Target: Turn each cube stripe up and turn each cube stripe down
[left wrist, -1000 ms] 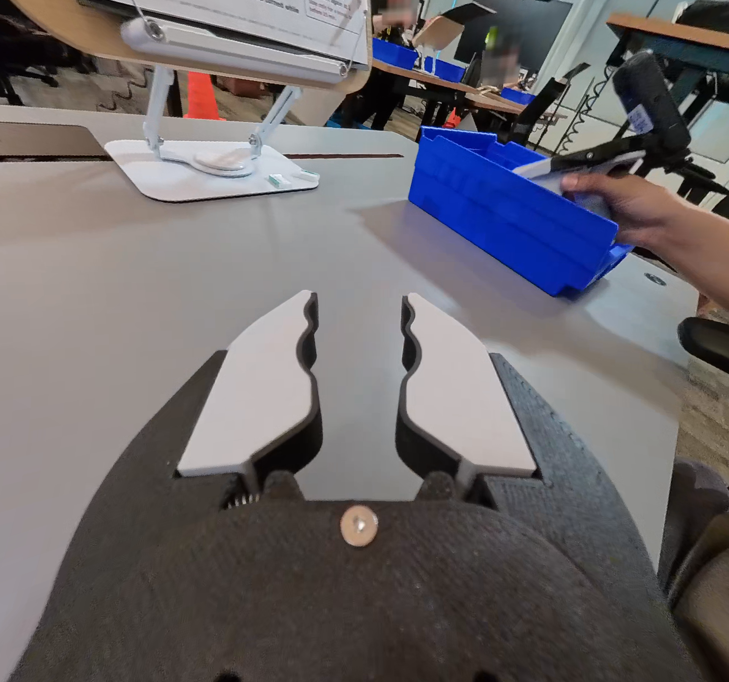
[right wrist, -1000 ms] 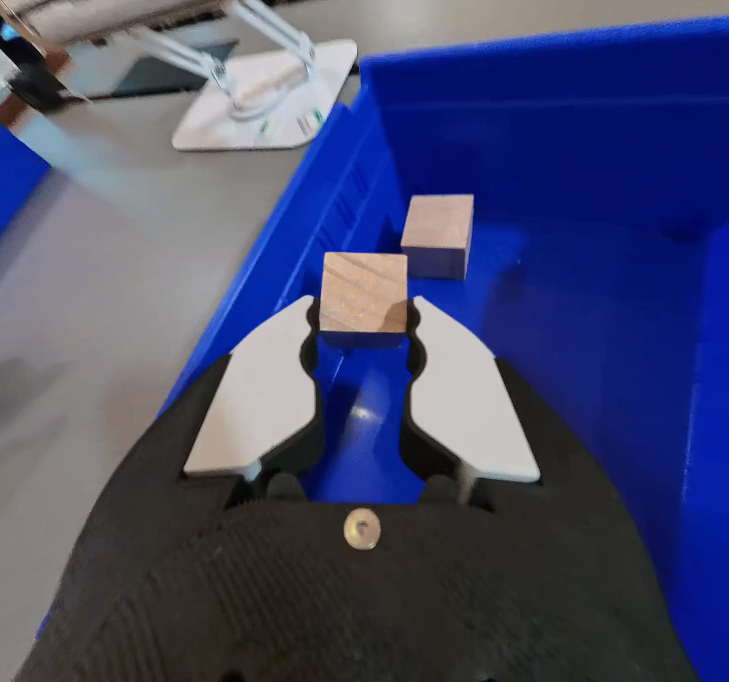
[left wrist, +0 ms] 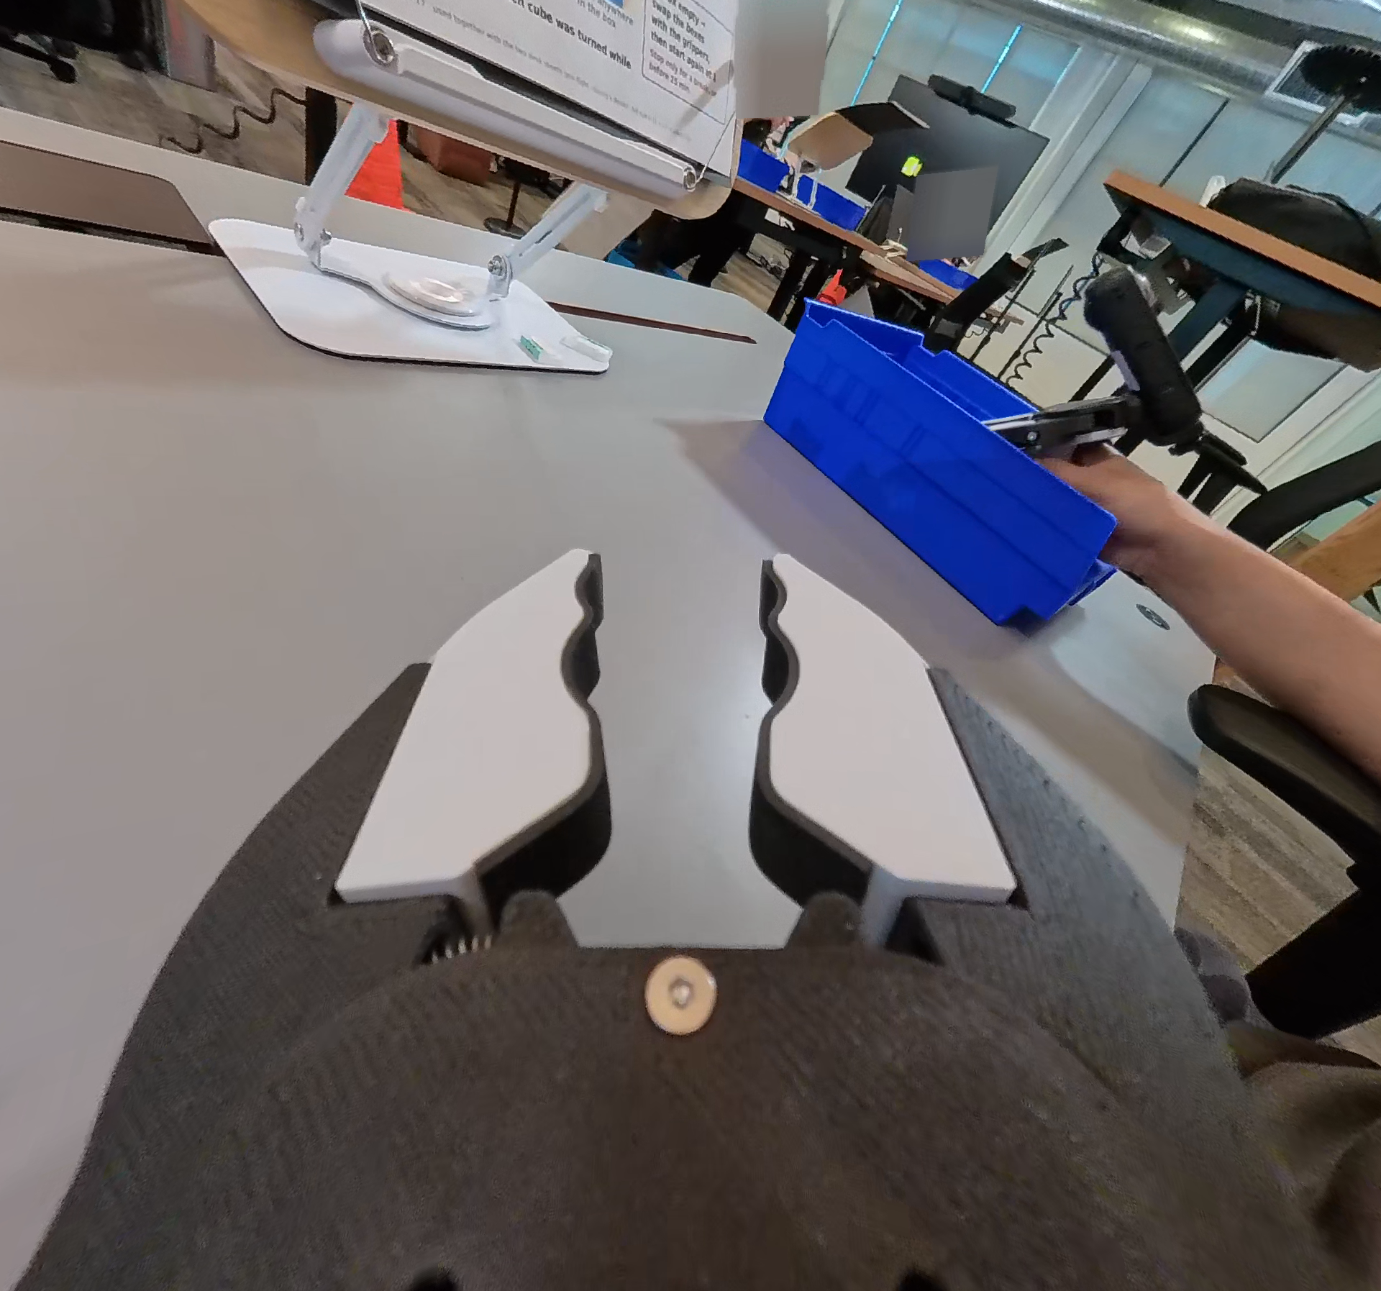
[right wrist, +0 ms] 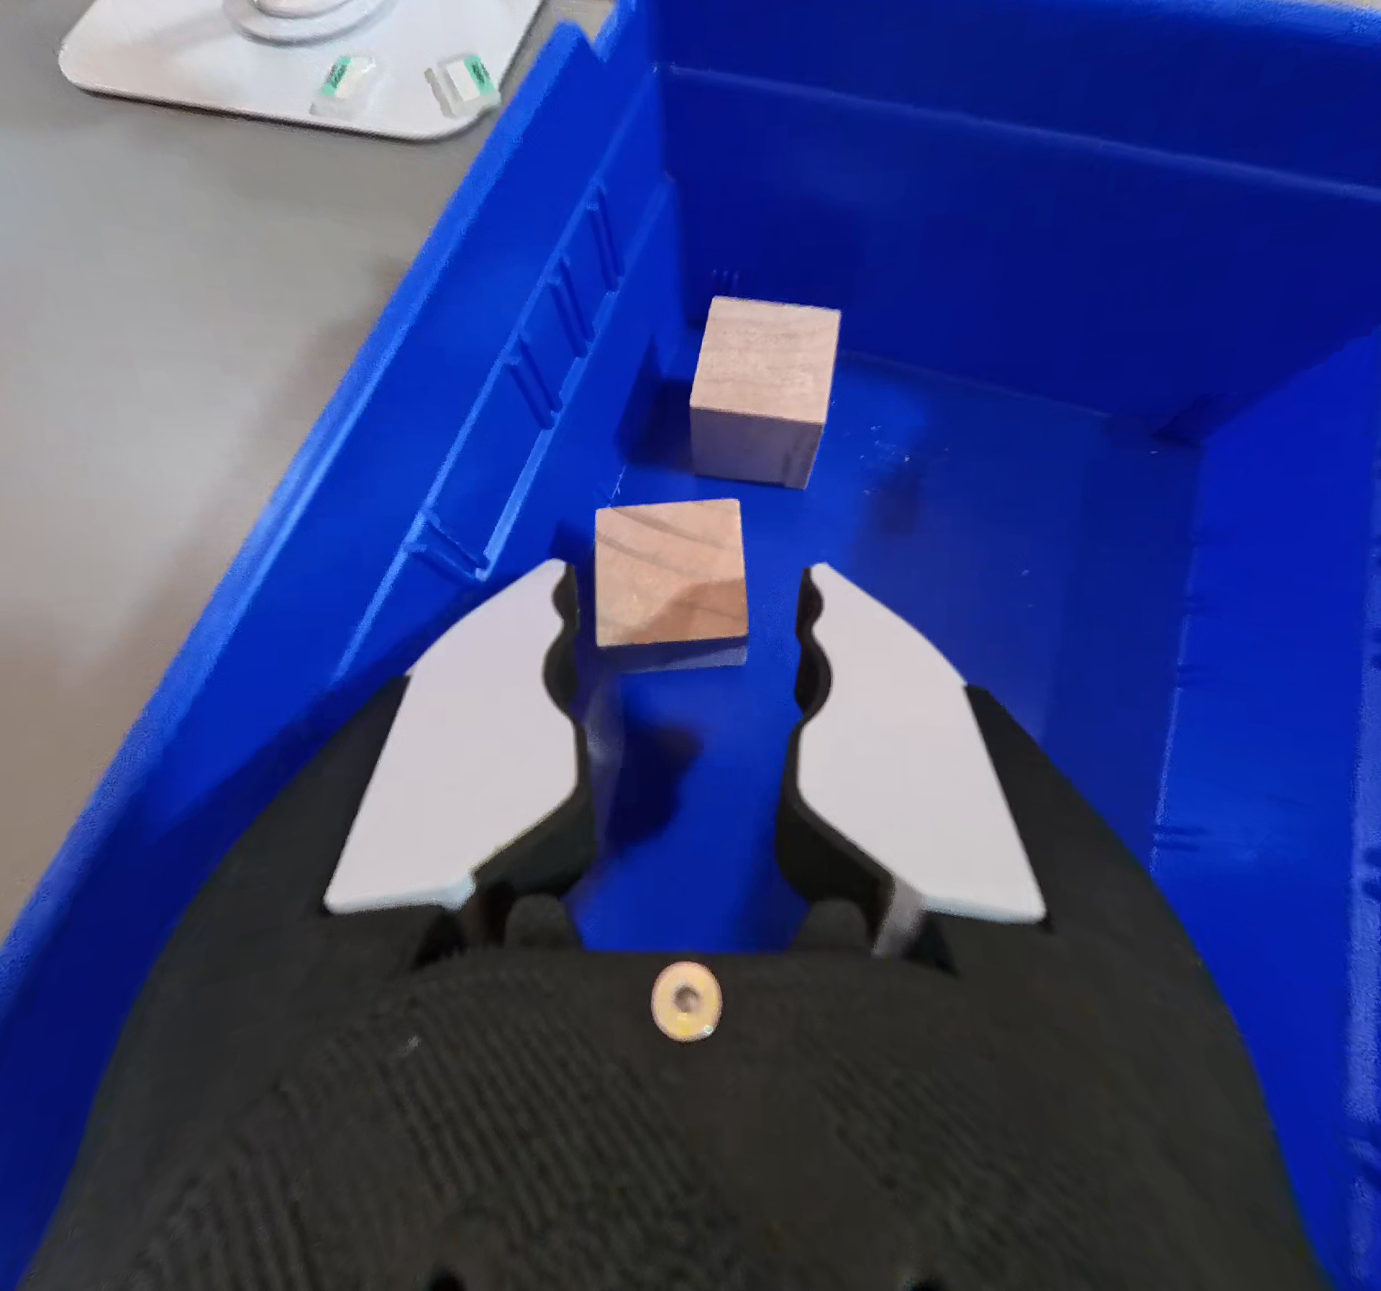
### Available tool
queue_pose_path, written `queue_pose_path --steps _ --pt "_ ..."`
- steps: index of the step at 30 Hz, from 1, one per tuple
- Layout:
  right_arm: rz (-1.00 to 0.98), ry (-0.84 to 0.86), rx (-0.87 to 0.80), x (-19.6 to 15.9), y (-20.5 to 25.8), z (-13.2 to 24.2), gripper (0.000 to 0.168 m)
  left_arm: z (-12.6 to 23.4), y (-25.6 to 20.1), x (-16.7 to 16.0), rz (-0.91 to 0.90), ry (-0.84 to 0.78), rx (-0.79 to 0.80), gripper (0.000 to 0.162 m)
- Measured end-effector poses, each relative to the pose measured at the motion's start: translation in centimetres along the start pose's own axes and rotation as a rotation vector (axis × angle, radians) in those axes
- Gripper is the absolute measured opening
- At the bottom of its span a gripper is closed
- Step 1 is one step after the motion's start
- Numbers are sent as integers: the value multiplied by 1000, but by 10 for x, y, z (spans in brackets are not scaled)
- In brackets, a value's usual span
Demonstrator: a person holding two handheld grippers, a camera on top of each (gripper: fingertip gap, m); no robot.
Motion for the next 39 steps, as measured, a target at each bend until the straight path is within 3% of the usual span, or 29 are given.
queue_pose_path --steps 5,10,15,17,19,22,24,26,28,34,39 --pt "-22 -131 -40 25 -4 21 65 0 0 2 -5 -4 -2 41" --pt "8 -397 -46 66 13 60 63 9 8 21 -116 -38 35 48" --pt "17 -662 122 104 82 112 62 59 22 105 -197 -325 191 59" --pt "23 -734 212 108 119 127 58 92 43 145 -219 -443 345 55" --pt "26 -758 314 104 159 131 55 122 78 171 -204 -451 527 50" --pt "16 -679 482 79 218 118 55 148 144 173 -158 -248 746 58" --pt "33 -594 543 56 246 105 55 154 185 155 -87 -46 846 69" --pt "53 -524 554 40 259 98 52 154 212 142 -23 73 898 68" --pt "87 -502 502 33 257 97 47 147 227 138 -14 125 921 60" --pt "81 -486 429 17 239 102 45 129 265 105 -20 431 1048 68" --pt "54 -479 428 14 232 101 45 129 272 88 -56 589 1121 52"
Point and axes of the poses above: each gripper's, where its closed fingertips meet, z back along the fingers, x out of its top, y = z × x across the jaws, the point moved 2 cm from there along z, back along the fingers, and after that the axes turned 9 degrees about z, right-handed, at the moved point
